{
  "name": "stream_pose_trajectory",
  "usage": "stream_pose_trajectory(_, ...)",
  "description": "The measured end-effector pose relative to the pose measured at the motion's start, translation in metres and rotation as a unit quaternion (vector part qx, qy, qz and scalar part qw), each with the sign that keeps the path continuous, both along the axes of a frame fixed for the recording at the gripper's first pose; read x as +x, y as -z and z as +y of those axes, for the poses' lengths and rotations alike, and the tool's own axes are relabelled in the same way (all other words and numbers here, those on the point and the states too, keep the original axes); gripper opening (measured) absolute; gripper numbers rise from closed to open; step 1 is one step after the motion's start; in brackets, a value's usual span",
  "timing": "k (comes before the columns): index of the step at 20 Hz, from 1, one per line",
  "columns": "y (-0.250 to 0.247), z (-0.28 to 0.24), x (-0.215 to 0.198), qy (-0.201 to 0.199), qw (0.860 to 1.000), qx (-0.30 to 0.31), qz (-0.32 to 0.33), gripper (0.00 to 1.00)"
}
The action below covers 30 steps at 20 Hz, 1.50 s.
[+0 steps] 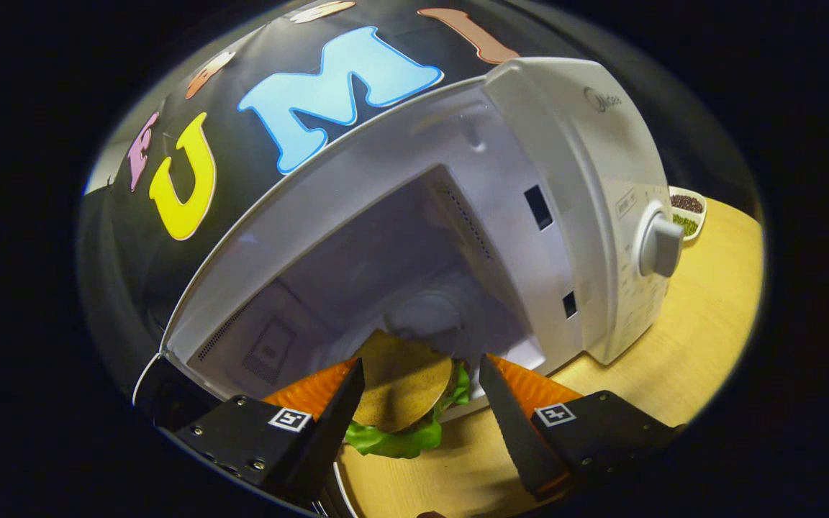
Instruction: Open the microwave, put the food inside, and close the microwave door.
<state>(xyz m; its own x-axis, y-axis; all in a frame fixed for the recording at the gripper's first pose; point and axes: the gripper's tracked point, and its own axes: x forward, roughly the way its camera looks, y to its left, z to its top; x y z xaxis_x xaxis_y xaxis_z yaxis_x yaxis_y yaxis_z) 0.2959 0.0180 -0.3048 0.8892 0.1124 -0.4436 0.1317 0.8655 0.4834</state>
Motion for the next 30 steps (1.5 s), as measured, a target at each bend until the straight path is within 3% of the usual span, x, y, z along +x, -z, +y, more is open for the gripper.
stream_pose_trajectory(4, -0.021, 0.0, -0.028, -0.031, 0.999, -0.033, -0.009, 0.97)
stream_pose_trajectory(10, -0.079, 0.018, -0.1, -0.099, 0.989, -0.096, -0.058, 0.97)
stream_pose_trajectory(18, -0.152, 0.061, -0.2, -0.157, 0.976, -0.094, -0.115, 0.97)
stream_pose_trajectory(26, -0.204, 0.144, -0.292, -0.243, 0.951, -0.082, -0.172, 0.97)
stream_pose_trajectory(30, -0.208, 0.192, -0.336, -0.304, 0.928, -0.089, -0.195, 0.97)
